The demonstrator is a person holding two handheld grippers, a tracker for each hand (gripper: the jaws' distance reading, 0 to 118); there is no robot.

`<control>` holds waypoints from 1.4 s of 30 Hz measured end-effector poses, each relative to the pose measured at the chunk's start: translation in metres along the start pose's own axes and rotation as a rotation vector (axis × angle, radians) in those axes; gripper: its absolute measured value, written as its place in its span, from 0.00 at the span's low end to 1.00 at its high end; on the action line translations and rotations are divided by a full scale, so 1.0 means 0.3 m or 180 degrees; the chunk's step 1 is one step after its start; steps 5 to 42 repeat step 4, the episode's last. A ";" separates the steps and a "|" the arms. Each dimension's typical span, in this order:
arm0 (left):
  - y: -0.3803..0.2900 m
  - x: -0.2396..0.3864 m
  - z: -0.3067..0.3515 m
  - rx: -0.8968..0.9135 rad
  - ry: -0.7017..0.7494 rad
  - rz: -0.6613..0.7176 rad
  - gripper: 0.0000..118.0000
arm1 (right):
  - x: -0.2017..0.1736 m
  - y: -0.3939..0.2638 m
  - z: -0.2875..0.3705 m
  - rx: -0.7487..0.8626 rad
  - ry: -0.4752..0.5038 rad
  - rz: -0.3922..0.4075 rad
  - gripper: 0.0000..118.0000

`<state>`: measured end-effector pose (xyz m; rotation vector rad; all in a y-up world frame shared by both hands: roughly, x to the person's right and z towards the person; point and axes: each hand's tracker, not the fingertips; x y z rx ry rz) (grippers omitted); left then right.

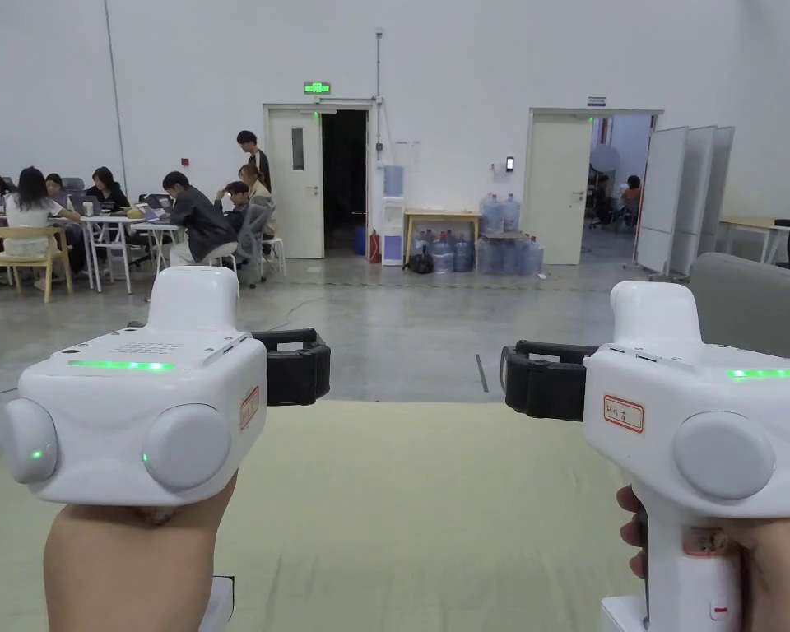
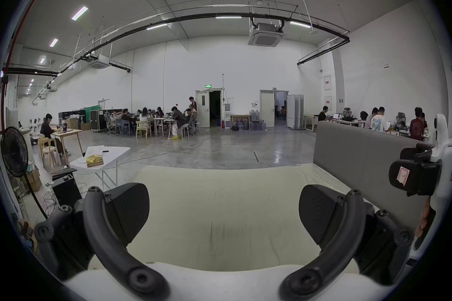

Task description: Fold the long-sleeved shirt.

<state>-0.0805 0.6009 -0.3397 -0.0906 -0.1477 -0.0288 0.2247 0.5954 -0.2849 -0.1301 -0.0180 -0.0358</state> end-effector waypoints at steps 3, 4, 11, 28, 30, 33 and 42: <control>-0.004 0.001 -0.008 -0.0021 -0.0012 -0.0002 1.00 | -0.005 0.000 -0.002 0.0004 -0.0007 0.0038 1.00; -0.006 0.002 -0.008 -0.0023 -0.0010 -0.0009 1.00 | -0.008 -0.001 -0.002 0.0012 -0.0010 0.0045 1.00; -0.006 0.002 -0.008 -0.0023 -0.0010 -0.0009 1.00 | -0.008 -0.001 -0.002 0.0012 -0.0010 0.0045 1.00; -0.006 0.002 -0.008 -0.0023 -0.0010 -0.0009 1.00 | -0.008 -0.001 -0.002 0.0012 -0.0010 0.0045 1.00; -0.006 0.002 -0.008 -0.0023 -0.0010 -0.0009 1.00 | -0.008 -0.001 -0.002 0.0012 -0.0010 0.0045 1.00; -0.006 0.002 -0.008 -0.0023 -0.0010 -0.0009 1.00 | -0.008 -0.001 -0.002 0.0012 -0.0010 0.0045 1.00; -0.006 0.002 -0.008 -0.0023 -0.0010 -0.0009 1.00 | -0.008 -0.001 -0.002 0.0012 -0.0010 0.0045 1.00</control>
